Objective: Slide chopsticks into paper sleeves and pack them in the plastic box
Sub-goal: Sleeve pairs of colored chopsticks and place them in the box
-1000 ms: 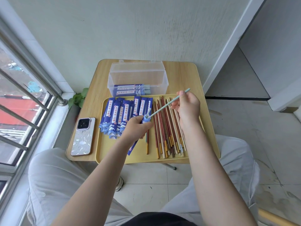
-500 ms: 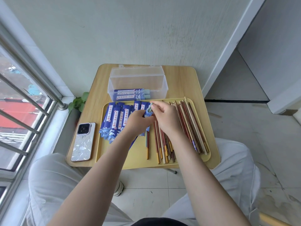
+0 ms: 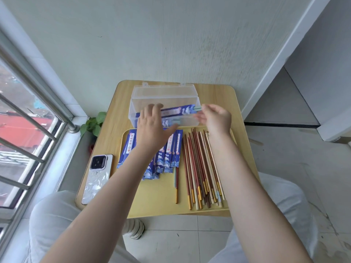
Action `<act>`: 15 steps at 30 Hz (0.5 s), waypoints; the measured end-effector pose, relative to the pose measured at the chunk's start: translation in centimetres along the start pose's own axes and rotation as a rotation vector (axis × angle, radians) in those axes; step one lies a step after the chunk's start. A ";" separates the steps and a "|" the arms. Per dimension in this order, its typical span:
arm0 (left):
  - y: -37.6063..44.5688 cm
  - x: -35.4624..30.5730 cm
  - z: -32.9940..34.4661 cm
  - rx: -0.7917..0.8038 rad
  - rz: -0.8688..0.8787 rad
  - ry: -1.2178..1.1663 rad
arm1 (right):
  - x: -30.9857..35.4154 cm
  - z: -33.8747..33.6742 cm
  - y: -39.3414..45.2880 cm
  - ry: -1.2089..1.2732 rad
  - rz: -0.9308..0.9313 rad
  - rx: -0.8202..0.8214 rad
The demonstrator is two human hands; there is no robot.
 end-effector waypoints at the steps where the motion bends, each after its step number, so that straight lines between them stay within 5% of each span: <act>1: 0.2 0.5 0.1 -0.015 -0.038 -0.004 | 0.2 0.1 0.9 0.012 -0.016 -0.052; 7: 0.9 4.0 2.8 0.223 -0.153 0.225 | -2.0 4.4 5.2 -0.164 0.039 -0.002; 11: 0.7 4.8 3.5 0.244 -0.135 0.276 | -3.7 7.9 6.3 -0.313 0.122 0.113; 15: 0.6 5.2 3.7 0.256 -0.141 0.271 | -3.8 10.0 7.3 -0.727 -0.040 0.255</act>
Point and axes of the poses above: each hand's wrist, its own y-axis towards the middle knuckle, its own z-axis out of the palm, x = y × z, the point moved 3 cm from there along y, towards the middle knuckle, and after that the axes turned 5 degrees about -z, right-handed, at the moved point
